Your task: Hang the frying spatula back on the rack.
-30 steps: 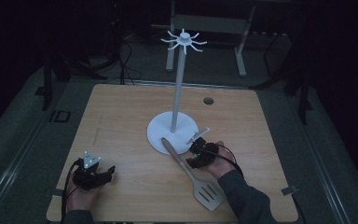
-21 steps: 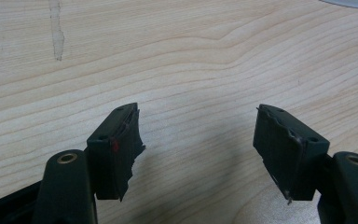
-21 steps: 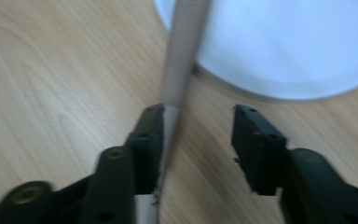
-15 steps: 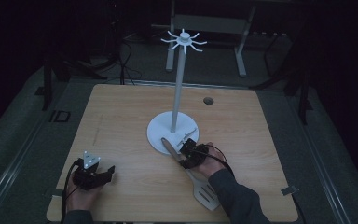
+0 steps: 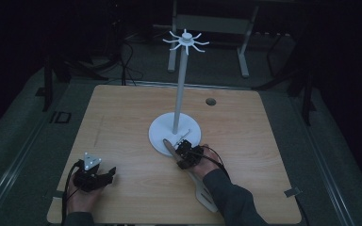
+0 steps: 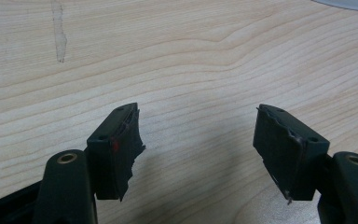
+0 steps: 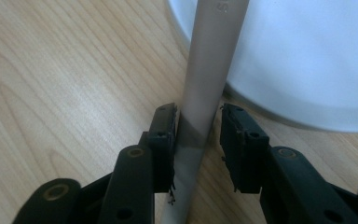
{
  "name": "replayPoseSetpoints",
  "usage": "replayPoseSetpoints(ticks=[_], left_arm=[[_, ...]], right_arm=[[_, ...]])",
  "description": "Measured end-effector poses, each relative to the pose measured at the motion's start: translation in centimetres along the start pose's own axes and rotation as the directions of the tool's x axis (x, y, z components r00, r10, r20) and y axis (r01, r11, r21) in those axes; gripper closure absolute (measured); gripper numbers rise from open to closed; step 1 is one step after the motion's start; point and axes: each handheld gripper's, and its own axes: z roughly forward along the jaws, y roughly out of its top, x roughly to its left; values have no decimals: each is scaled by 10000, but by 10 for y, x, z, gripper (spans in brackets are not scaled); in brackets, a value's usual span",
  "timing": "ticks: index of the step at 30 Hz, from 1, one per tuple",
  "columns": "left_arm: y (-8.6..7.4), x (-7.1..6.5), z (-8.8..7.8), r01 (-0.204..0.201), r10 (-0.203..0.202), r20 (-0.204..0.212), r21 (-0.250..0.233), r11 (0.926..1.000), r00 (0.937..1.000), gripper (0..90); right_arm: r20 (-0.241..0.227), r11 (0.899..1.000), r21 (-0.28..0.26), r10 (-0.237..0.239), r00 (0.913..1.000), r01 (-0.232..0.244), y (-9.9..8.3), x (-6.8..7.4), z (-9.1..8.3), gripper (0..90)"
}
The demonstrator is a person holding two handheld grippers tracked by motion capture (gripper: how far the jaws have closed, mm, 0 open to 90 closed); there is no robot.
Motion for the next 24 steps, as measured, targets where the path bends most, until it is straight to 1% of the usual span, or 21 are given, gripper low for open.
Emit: replayPoseSetpoints(ticks=[1, 5, 7, 8, 10, 17, 24], left_arm=[[0, 0, 0, 10, -10, -4, 4, 10000, 10000, 320], [0, 0, 0, 14, -14, 4, -15, 10000, 10000, 320], [0, 0, 0, 10, -10, 2, -14, 10000, 10000, 320], [0, 0, 0, 12, -12, -8, -7, 10000, 10000, 320], [0, 0, 0, 2, -2, -10, -5, 10000, 10000, 320], [0, 0, -1, 10, -10, -12, -22, 10000, 10000, 320], [0, 0, 0, 9, -9, -11, -11, 10000, 10000, 320]], right_arm=[[-10, 10000, 13, -15, 10000, 15, 0, 0, 1, 704], [233, 9999, 126, 1, 9997, -3, 1, 1, 0, 708], [429, 9999, 103, 97, 9990, -102, 1, -2, -1, 710], [525, 9997, 66, 218, 9984, -222, 1, -3, -1, 711], [570, 9994, 41, 329, 9978, -332, 0, -7, -1, 712], [438, 9988, 7, 497, 9978, -498, 0, -9, 2, 708], [416, 9979, 43, 643, 9971, -646, 1, -10, 4, 709]])
